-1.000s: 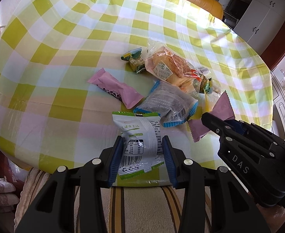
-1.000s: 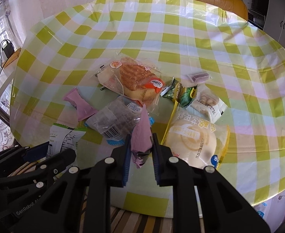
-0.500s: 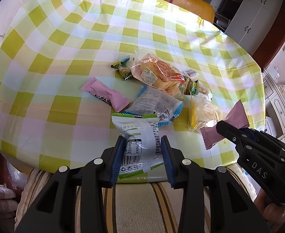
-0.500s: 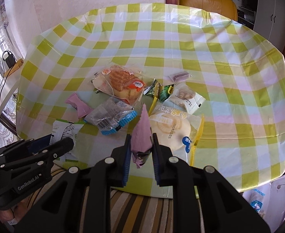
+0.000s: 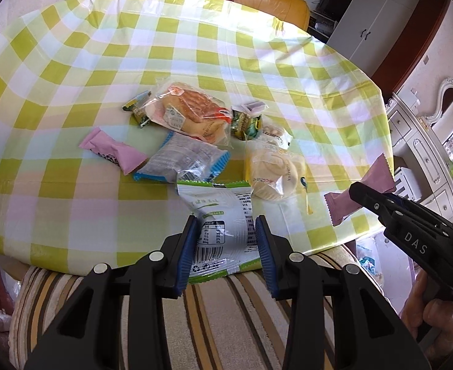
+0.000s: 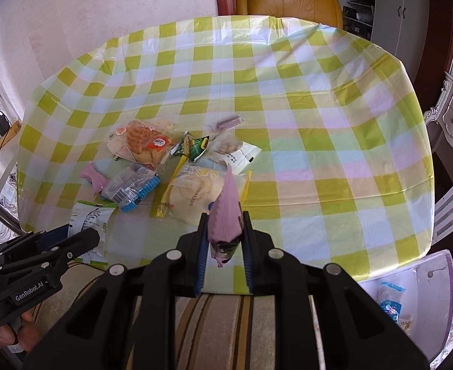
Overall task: Organize snacks
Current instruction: 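Carry the pink wrapper and green bag over the white box and open both grippers, then grasp the pink bar wrapper with the left gripper while the right grasps the round bun bag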
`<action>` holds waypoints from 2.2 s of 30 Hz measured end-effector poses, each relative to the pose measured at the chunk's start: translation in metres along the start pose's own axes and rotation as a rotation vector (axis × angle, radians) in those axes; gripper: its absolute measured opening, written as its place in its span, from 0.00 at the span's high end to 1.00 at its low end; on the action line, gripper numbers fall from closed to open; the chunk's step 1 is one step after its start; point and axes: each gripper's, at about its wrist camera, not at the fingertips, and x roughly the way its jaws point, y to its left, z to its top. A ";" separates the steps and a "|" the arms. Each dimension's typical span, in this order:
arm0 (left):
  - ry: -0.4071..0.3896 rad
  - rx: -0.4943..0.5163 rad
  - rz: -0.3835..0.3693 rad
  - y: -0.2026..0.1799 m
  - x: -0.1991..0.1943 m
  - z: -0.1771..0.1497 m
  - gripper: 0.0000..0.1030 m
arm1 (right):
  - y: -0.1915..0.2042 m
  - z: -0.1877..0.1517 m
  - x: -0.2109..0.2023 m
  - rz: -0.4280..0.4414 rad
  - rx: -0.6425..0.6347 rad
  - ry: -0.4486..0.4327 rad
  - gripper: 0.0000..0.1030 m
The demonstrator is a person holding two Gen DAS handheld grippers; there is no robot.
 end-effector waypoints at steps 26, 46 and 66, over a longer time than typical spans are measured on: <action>0.248 0.424 -0.251 -0.223 0.095 -0.030 0.64 | -0.206 -0.085 -0.018 -0.273 0.336 0.063 0.81; 0.382 0.453 -0.280 -0.270 0.147 -0.042 0.44 | -0.243 -0.118 0.011 -0.285 0.430 0.149 0.43; 0.079 0.340 -0.108 -0.194 0.085 -0.001 0.32 | -0.180 -0.066 -0.020 -0.281 0.303 -0.021 0.26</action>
